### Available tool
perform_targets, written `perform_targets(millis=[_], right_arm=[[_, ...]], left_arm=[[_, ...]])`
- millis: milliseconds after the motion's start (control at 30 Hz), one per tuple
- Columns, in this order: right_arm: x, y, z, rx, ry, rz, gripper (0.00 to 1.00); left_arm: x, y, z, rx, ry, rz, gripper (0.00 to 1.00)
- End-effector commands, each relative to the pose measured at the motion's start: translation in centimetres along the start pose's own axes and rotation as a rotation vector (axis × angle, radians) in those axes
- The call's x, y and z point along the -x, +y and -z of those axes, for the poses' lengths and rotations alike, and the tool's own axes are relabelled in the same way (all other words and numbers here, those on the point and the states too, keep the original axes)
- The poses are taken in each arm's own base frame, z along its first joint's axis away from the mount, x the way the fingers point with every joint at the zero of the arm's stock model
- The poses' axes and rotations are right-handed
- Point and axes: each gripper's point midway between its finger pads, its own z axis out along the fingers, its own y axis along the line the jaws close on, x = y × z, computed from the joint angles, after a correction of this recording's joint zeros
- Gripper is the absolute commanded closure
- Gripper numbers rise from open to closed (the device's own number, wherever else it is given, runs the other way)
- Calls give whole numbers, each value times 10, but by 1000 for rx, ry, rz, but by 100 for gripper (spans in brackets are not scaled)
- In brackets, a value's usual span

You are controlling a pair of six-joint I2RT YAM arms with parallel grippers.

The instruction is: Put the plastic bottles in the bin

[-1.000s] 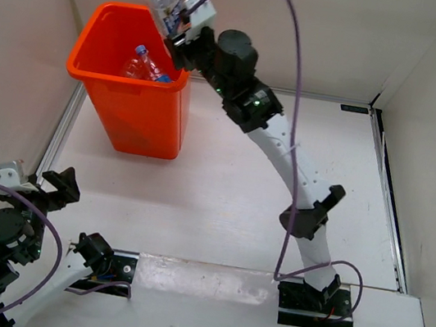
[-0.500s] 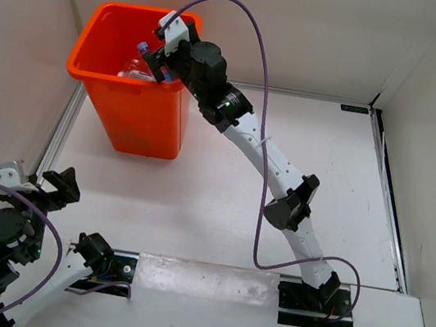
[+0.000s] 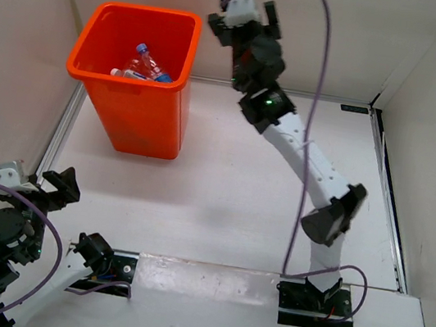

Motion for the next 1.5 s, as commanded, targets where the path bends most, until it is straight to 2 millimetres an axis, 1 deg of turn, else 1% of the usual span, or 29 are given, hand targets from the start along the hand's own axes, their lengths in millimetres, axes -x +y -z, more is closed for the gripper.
perform_targets(millis=[0,33,67,100,133,167,200,233,267,300,333,367,400,433,467,500,567,700,833,867,900,933,967,1033,1067,1100,1200,1333,1467], right_arm=[[-35,-88,22,-139,200,127,10],[-66,-103,25,-146,294,71,10],[-75,-106,35,-72,337,68,10],[-107,-105,62,18,473,116,10],[-142,-100,88,147,572,94,10],[-156,-101,102,180,607,89,10],[-210,-96,143,234,732,138,10],[-202,-105,154,264,696,115,10],[-206,-111,162,258,689,132,10],[-227,-120,196,257,737,137,10],[-237,-120,210,300,764,105,10],[-242,-115,225,356,789,59,10],[-244,-104,255,497,783,-31,10],[-247,-91,279,635,800,-117,10],[-257,-82,298,713,808,-156,10],[-248,-82,308,717,749,-171,10],[-255,-83,323,703,740,-183,10],[-258,-93,321,666,720,-171,10],[-286,-114,318,583,828,-231,10],[-289,-120,326,595,862,-273,10],[-289,-121,327,616,856,-298,10],[-299,-139,326,558,873,-317,10],[-308,-147,328,532,887,-336,10],[-316,-156,333,505,924,-365,10],[-312,-165,328,484,917,-373,10],[-307,-159,333,520,918,-420,10],[-301,-166,330,494,882,-394,10],[-309,-164,327,475,895,-344,10],[-312,-159,329,505,936,-381,10]], left_arm=[[-2,1,0,7,6,-5,0],[-3,1,0,5,7,-4,0],[-2,-1,0,-1,3,0,0],[-3,-1,0,-9,0,4,0],[-3,-2,0,-15,0,-1,0],[-3,-3,0,-20,0,-1,0],[-4,-2,0,-18,0,0,0],[-3,-3,0,-18,0,-3,0],[-3,-3,0,-25,-1,-2,0],[-3,-4,0,-23,-1,-4,0],[-3,-4,-1,-20,0,-7,0],[-3,-3,0,-20,1,-10,0],[-3,-3,-1,-20,1,-6,0],[-3,-3,-1,-16,3,-12,0],[-5,-3,-1,-12,5,-17,0],[-3,-4,-2,-15,0,-15,0],[-2,-5,-3,-12,0,-19,0],[-5,-7,-5,-3,21,-40,0],[-7,-11,-6,-19,36,-47,0],[-7,-12,-5,-20,40,-43,0],[-8,-12,-6,-22,44,-43,0],[-9,-13,-6,-25,49,-47,0],[-9,-13,-5,-33,45,-40,0],[-9,-15,-5,-43,41,-37,0],[-9,-15,-5,-45,34,-32,0],[-9,-16,-5,-48,35,-35,0],[-9,-17,-5,-50,45,-40,0],[-11,-19,-6,-56,47,-42,0],[-18,-32,-12,-87,74,-81,0]])
